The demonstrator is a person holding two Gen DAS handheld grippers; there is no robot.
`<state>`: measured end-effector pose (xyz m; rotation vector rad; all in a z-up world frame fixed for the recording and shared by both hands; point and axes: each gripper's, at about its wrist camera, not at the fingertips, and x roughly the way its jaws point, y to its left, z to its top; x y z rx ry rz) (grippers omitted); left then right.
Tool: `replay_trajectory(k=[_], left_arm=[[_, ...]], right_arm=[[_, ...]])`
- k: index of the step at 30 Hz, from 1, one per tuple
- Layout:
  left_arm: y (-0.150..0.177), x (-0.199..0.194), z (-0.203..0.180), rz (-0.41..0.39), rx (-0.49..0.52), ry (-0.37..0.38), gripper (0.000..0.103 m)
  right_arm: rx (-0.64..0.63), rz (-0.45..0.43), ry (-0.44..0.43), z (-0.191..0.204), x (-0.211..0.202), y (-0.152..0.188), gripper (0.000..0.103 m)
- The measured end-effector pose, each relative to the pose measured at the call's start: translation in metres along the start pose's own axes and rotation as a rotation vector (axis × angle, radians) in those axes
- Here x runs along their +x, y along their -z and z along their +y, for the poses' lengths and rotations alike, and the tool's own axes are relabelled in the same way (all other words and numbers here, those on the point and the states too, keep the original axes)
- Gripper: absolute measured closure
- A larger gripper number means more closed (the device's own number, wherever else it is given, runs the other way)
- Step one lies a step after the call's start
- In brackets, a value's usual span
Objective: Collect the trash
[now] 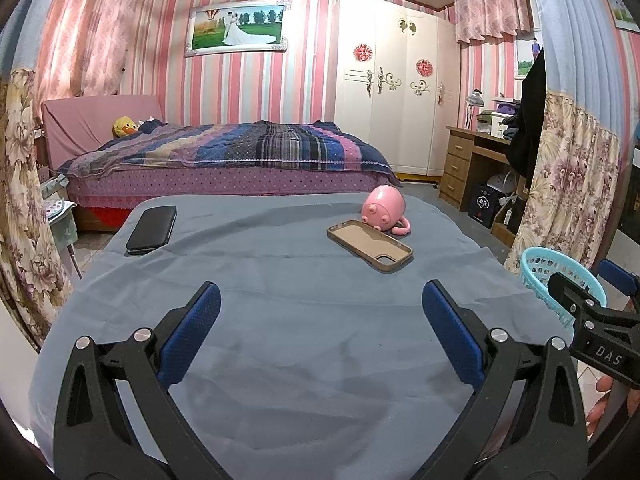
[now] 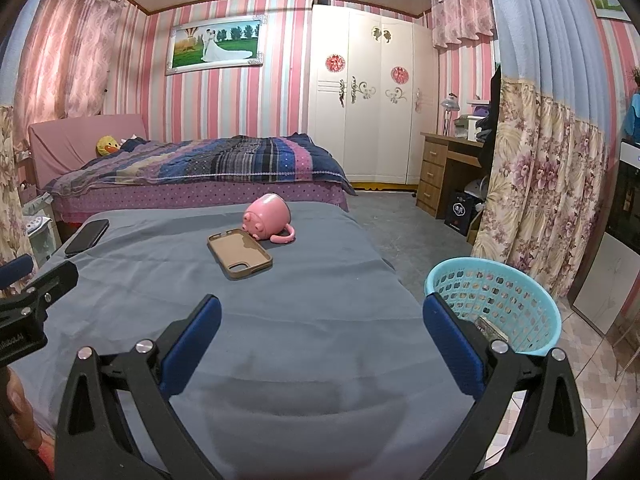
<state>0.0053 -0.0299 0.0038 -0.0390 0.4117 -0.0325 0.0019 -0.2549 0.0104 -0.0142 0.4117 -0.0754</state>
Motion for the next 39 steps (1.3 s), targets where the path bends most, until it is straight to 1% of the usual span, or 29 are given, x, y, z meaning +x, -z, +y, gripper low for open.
replay_trajectory(k=[19,39], left_arm=[[-0.0003,-0.0001,0.0004,0.000,0.000,-0.001,0.005],[0.0002,0.0009,0.0018,0.002,0.003,-0.009,0.005]], right_arm=[[0.008,-0.007,0.007,-0.0060,0.0026,-0.0086,0.004],[0.005,-0.010,0.007,-0.0045,0.0004,-0.0075,0.004]])
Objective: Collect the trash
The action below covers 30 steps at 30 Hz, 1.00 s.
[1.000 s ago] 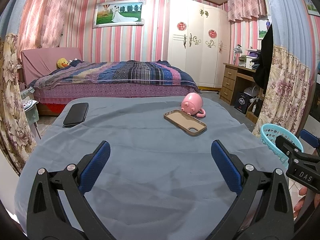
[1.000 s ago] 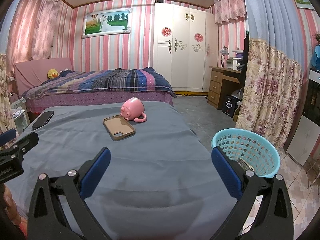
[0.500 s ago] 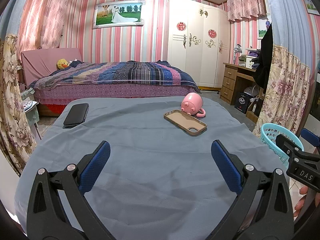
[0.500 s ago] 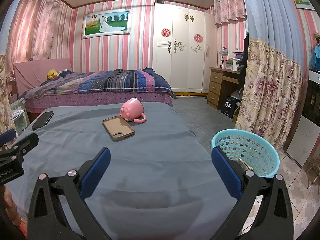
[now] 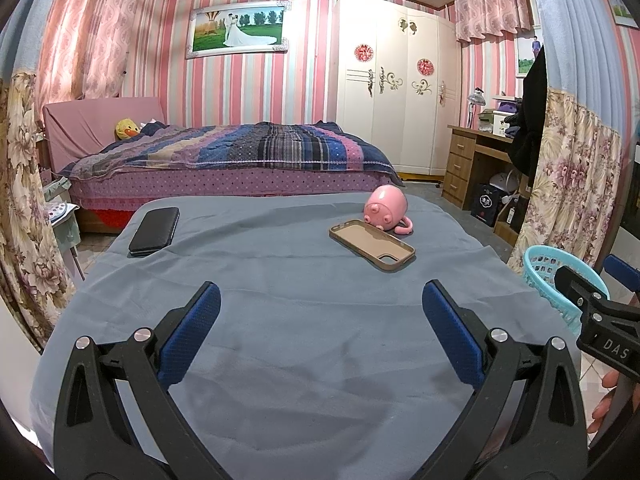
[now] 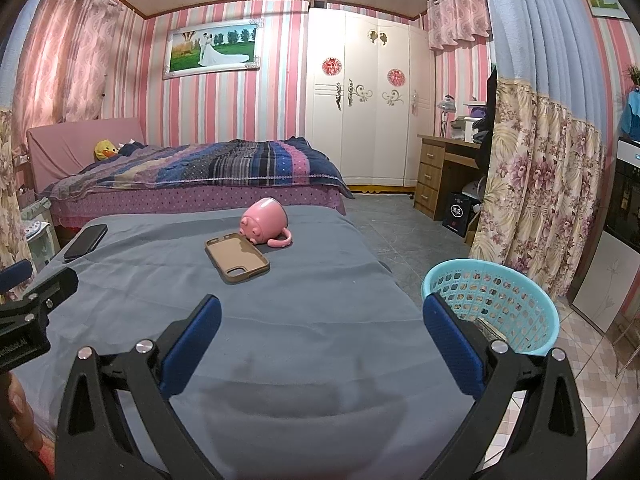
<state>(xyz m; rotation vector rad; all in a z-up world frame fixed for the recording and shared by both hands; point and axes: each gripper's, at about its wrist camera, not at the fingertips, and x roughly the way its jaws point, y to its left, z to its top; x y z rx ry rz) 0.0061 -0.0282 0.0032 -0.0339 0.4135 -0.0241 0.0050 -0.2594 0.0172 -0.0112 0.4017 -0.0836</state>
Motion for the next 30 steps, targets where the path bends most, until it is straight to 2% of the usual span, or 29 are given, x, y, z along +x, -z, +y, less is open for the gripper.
replay_trajectory(k=[30], left_arm=[[-0.0003,-0.0025,-0.0008,-0.003,0.007,0.002,0.005]], right_arm=[[-0.003,-0.007,0.000,0.0024,-0.0003,0.0000,0.004]])
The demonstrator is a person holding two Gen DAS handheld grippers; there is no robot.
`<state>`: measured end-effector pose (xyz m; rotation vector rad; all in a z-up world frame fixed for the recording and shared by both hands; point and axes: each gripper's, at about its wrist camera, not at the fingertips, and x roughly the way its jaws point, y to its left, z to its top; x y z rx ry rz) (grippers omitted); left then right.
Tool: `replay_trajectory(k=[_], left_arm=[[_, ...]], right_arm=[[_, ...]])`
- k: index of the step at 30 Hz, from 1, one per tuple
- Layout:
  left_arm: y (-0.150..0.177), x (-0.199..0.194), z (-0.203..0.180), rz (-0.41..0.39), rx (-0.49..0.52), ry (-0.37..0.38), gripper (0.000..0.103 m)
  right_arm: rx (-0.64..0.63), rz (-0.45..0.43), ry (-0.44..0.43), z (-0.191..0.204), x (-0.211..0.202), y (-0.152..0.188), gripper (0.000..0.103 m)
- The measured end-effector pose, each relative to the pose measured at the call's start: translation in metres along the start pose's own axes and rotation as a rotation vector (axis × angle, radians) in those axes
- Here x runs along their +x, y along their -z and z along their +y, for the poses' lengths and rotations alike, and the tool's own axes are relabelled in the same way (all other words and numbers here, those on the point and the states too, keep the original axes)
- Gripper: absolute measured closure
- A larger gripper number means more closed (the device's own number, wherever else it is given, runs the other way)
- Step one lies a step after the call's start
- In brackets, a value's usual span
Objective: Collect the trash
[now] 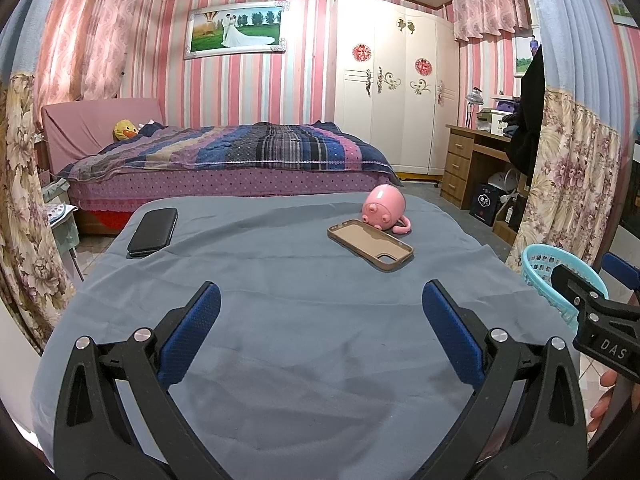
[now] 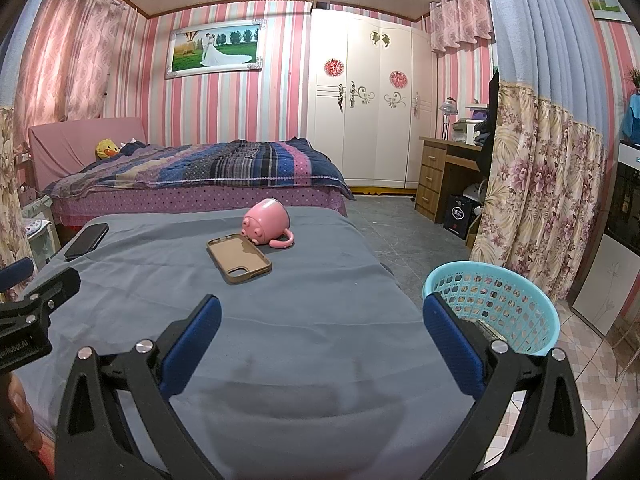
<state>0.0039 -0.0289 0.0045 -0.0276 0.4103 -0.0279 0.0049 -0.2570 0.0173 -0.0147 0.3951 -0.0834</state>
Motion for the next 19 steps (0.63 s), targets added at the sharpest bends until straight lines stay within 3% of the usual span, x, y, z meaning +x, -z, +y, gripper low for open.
replay_trajectory(k=[19], left_arm=[[0.0007,-0.0027,-0.0024,-0.005,-0.001,0.007,0.005]], right_arm=[[-0.001,-0.001,0.000,0.0011,-0.0003,0.0016,0.004]])
